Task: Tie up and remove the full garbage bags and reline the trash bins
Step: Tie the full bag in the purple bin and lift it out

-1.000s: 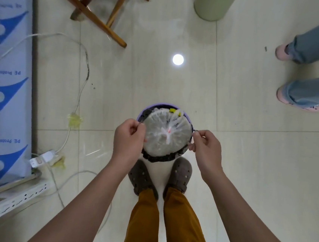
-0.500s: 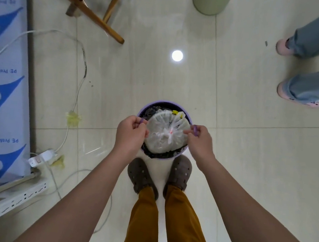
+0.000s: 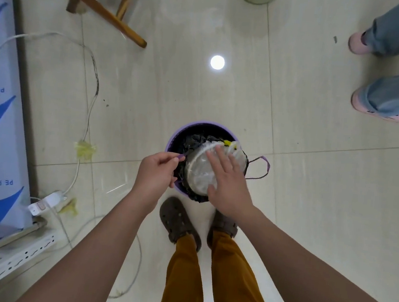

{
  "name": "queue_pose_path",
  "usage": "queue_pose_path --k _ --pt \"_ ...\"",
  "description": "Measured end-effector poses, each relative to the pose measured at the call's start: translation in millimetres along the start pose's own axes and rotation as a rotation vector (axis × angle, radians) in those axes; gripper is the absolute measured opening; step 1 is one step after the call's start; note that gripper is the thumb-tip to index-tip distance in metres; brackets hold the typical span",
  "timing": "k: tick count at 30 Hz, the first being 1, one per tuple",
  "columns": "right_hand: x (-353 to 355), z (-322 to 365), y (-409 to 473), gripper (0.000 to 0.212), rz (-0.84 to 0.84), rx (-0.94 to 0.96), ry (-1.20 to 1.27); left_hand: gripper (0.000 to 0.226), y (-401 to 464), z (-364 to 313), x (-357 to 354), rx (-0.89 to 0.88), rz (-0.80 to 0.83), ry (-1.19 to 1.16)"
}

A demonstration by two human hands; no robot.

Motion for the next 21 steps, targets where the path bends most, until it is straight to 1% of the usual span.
queue_pose_path --k 2,5,8,10,13,15,17,19,20,21 --pt "-17 7 5 0.082 0.045 0.012 -0.015 0.018 4 0 -2 -0.038 -0.005 -0.019" --pt "-33 20 11 0.083 0.061 0.030 -0.024 0.017 9 2 -1 -0.069 -0.016 -0.068" --pt "-43 24 23 0.083 0.086 0.063 -0.055 0.017 10 4 0 -0.111 0.008 -0.094" --pt "-48 23 32 0.082 0.104 0.053 -0.044 0.017 9 7 3 -0.127 0.022 -0.119" --pt "-50 27 43 0.083 0.088 0.031 -0.004 0.018 11 16 17 -0.091 0.019 -0.194" --pt "-46 32 41 0.079 0.030 0.010 0.052 0.019 16 23 28 -0.037 -0.009 -0.223" --pt "-40 35 32 0.073 -0.057 -0.004 0.139 0.016 21 29 36 0.013 -0.054 -0.193" --pt "-36 35 18 0.071 -0.121 -0.001 0.216 0.005 27 30 41 0.030 -0.118 -0.103" --pt "-35 35 11 0.071 -0.141 0.002 0.243 0.012 32 29 44 -0.001 -0.152 -0.014" --pt "-34 35 5 0.071 -0.158 0.004 0.264 0.022 37 26 44 -0.075 -0.175 0.110"
Point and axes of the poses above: each hand's wrist, its own y-axis towards the middle knuckle, its own x-axis out of the back of the hand, z = x × y, the point moved 7 cm from there along y, towards the middle knuckle, and after that the axes turned 11 degrees about -z, right-handed, at the moved point
